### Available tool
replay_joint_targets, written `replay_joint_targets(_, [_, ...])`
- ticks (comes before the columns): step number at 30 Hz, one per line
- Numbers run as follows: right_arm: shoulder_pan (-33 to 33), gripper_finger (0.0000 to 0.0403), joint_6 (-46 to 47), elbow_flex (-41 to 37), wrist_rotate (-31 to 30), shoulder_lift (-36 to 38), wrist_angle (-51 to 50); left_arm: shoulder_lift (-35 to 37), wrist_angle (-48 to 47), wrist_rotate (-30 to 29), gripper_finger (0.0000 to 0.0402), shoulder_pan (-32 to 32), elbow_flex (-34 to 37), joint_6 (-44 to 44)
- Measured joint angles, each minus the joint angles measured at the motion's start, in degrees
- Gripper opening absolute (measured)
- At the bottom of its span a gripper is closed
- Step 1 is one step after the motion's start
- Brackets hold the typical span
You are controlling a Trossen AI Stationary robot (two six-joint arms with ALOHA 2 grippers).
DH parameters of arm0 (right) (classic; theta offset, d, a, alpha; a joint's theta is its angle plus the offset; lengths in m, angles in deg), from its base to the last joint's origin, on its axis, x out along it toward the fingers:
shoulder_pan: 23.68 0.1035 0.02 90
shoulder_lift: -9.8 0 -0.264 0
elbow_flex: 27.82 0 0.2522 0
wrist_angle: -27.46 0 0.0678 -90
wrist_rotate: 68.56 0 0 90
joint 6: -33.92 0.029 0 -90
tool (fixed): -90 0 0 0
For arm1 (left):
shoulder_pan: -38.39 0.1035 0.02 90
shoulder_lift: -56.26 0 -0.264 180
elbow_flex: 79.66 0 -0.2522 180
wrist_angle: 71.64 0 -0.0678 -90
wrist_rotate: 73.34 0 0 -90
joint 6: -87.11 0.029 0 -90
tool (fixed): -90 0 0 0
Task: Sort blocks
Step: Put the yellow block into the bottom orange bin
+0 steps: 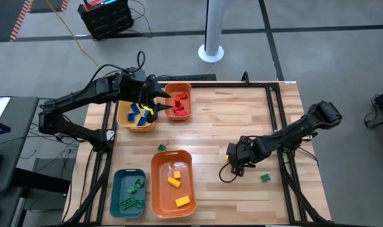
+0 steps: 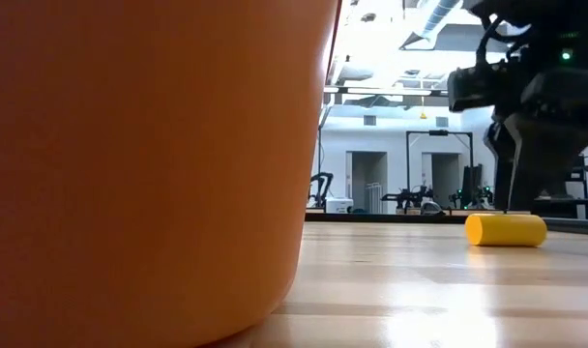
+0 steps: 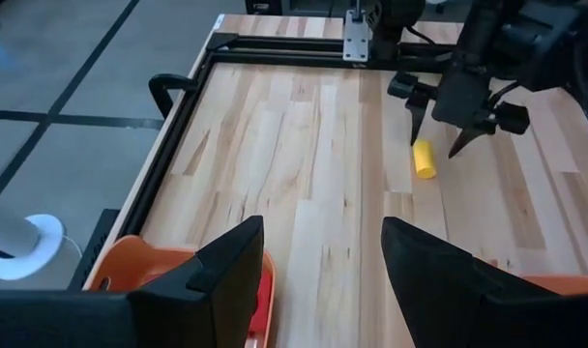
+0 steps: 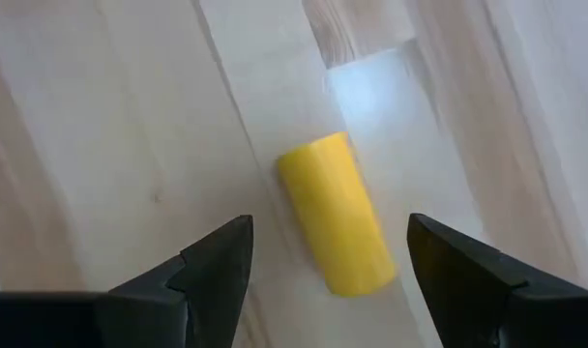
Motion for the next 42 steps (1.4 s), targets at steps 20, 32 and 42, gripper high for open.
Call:
replay_joint_targets(20, [-8.0, 0.0264, -7.3, -10.3, 0.8, 0.0, 13.9, 0.0, 0.0, 0.0, 0.0205, 0.0, 0.0, -2.1])
replay_joint_targets(32, [-11.0, 0.0104, -8.6, -10.2, 2.8, 0.1, 13.0, 0.0, 1.5, 1.4, 0.0205, 1.1, 0.0, 0.1])
replay_joint_targets(42, [-15.2, 0.0103, -7.3, -10.6, 2.1, 6.5, 14.2, -0.4, 18.5, 19.6, 0.0186, 8.3, 11.2, -8.4])
